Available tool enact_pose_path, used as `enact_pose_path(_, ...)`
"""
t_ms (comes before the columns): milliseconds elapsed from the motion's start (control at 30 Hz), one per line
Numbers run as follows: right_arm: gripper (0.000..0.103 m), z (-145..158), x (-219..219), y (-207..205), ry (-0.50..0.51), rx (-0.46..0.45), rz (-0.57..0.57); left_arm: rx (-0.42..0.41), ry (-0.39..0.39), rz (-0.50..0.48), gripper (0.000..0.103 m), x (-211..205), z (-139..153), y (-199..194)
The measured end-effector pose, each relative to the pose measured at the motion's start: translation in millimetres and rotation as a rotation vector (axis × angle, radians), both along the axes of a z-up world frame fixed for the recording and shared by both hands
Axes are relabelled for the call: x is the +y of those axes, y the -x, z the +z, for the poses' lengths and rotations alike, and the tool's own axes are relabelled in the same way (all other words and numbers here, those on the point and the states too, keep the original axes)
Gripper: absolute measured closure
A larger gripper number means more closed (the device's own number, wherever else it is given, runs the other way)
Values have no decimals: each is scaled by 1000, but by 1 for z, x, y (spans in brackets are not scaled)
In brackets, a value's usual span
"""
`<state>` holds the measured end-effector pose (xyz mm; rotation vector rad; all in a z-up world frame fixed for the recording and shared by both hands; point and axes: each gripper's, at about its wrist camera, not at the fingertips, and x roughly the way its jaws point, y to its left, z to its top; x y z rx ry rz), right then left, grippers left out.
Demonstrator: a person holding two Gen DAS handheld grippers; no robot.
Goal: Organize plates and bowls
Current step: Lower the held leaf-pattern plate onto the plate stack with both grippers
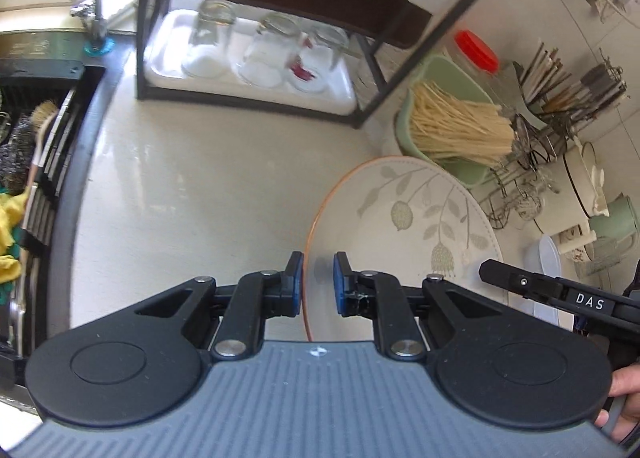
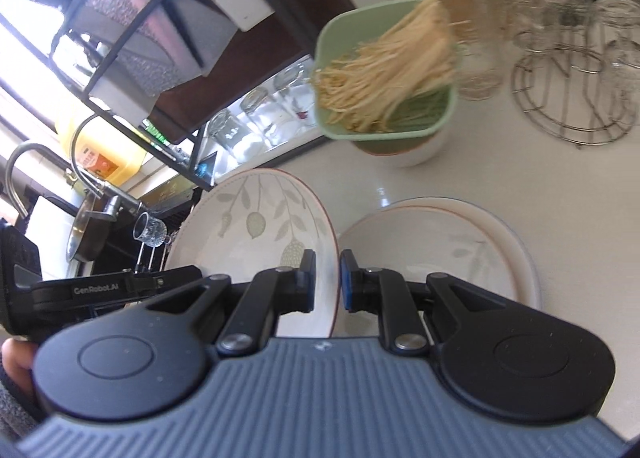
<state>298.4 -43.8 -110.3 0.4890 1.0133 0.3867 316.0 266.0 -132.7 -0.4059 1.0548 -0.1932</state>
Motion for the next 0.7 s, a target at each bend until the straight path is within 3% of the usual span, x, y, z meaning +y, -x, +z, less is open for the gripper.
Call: enact_pose_path(700, 87, -46, -60, 9, 37, 105, -56, 124, -17, -116, 85, -66, -45, -33)
